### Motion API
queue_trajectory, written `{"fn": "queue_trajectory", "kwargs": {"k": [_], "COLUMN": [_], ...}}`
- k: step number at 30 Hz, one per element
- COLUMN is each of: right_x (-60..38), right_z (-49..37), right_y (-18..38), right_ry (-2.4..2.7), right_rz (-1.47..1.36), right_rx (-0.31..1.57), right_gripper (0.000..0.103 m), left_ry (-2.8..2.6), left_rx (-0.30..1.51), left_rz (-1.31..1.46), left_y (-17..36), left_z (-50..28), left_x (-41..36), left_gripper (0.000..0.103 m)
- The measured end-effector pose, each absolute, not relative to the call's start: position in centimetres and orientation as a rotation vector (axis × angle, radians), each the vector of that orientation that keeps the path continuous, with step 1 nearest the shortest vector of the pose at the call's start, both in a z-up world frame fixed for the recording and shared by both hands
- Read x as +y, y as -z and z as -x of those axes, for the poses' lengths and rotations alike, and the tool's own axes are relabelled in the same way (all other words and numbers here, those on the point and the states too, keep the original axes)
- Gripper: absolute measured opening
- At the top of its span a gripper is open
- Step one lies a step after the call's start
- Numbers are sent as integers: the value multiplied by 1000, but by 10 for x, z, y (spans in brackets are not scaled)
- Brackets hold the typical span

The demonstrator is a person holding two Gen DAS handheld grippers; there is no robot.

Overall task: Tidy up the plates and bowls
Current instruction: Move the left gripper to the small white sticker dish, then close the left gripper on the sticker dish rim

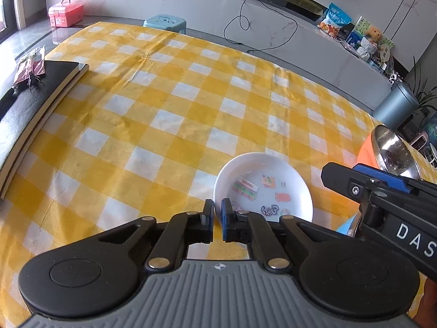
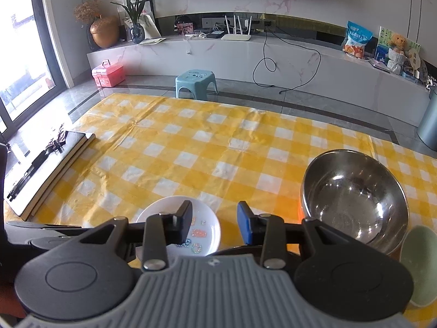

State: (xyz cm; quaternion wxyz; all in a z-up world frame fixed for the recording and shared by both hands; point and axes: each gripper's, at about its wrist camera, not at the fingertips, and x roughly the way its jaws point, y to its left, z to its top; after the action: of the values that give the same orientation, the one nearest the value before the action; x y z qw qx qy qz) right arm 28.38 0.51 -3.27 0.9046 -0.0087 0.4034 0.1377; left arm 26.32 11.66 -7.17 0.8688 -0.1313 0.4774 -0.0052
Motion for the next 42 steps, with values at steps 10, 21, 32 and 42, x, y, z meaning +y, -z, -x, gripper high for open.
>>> {"fn": "queue_trajectory", "kwargs": {"k": [10,21,32,42], "right_x": [26,83,82,80], "right_z": [-270,-223,-209,-209], "right_y": [31,49,78,83], "right_ry": [-361,-507,-452,-418], "right_rz": [-9,-44,-109,-146], "right_rx": [819,886,998,1011], "right_gripper": [36,35,18,3], "left_ry": [-25,-107,-113,-115], "left_rx": [975,984,972,969], "left_rz": [266,319,356,361], "left_y": [63,62,67,63], "left_z": [-237,-182,-161,-153], "left_x": [148,200,207,204], "left_gripper": [2,3,3,3]}}
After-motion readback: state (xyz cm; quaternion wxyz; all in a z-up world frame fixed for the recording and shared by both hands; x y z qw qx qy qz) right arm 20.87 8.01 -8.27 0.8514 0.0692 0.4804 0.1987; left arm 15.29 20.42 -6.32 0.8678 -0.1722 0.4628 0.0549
